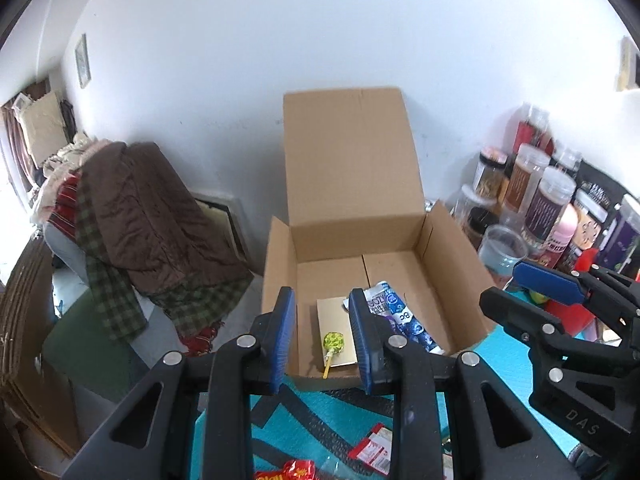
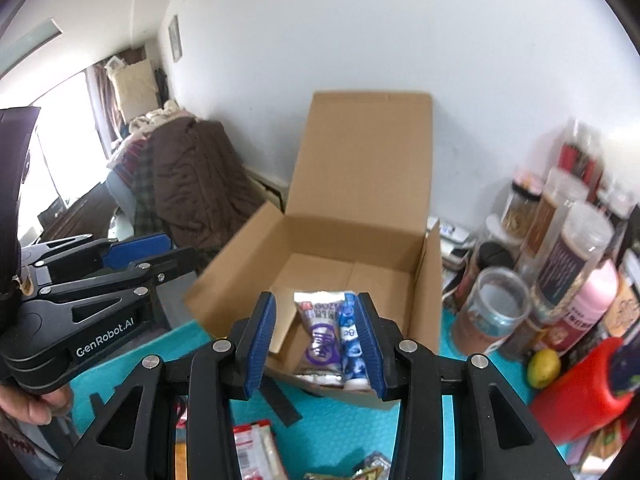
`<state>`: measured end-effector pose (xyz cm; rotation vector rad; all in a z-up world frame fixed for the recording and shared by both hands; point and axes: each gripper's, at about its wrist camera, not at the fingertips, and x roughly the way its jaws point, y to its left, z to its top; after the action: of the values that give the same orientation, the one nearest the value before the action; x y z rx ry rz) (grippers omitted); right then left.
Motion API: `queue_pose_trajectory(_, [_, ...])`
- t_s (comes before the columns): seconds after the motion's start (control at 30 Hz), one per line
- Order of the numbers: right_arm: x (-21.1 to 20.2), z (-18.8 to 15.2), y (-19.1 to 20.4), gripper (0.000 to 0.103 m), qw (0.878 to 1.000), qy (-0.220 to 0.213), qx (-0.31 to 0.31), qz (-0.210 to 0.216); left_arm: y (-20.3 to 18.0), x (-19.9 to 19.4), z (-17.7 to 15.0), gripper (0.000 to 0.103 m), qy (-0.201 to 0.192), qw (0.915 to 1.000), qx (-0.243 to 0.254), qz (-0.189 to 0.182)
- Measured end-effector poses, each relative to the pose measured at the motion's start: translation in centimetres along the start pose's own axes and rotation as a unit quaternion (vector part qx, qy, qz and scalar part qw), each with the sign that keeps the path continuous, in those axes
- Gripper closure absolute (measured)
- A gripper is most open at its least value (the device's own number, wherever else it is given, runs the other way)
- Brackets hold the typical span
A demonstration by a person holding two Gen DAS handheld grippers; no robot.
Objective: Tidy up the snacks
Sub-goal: 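Move both tools back over the snacks on the table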
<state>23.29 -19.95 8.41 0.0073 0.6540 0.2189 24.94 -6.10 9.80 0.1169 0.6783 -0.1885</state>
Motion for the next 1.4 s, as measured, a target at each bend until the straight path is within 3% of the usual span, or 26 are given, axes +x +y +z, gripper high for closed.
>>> queue_pose_trajectory(0.07, [-1.3, 0.2, 0.6, 0.057, 1.0, -0.012, -0.005, -0.001, 0.2, -1.5, -0.1, 0.075, -0.011, 0.9999, -0.001, 0.001])
queue_pose_trajectory(0.23, [-4.7, 0.2, 1.7, 0.056, 0.999, -0.039, -0.012, 0.003, 0.5, -4.6, -0.7, 0.075, -0.032, 0.9995, -0.004, -0.003])
queue_pose_trajectory(0.57, [-9.6, -1.6, 3.5, 0.046, 0.997, -0.074, -0.025, -0.006, 0.4, -9.1, -2.9, 0.074, -0.057, 0.9982, 0.003, -0.018])
queue_pose_trajectory(0.73, [-11.3, -3.2, 4.3, 0.042, 0.997, -0.079, -0.025, -0.011, 0.8, -10.9, -4.4, 0.04, -0.059, 0.9978, -0.004, -0.031])
queue_pose_trajectory(0.8, [-11.8, -3.9, 4.4, 0.041, 0.996, -0.081, -0.022, -0.011, 0.9, -11.6, -5.1, 0.036, -0.066, 0.9975, -0.004, -0.026])
queue_pose_trajectory(0.97, [-12.7, -5.8, 4.9, 0.038, 0.997, -0.08, -0.017, -0.014, 0.9, -12.8, -6.9, 0.034, -0.065, 0.9978, 0.007, -0.016])
queue_pose_trajectory(1.13, [-13.0, -7.3, 5.6, 0.034, 0.997, -0.075, -0.017, -0.013, 0.8, -13.6, -9.0, 0.034, -0.061, 0.9973, 0.023, -0.034])
queue_pose_trajectory(1.4, [-12.8, -9.8, 7.0, 0.034, 0.998, -0.056, -0.016, -0.004, 1.7, -14.8, -11.8, 0.034, -0.058, 0.9977, 0.014, -0.032])
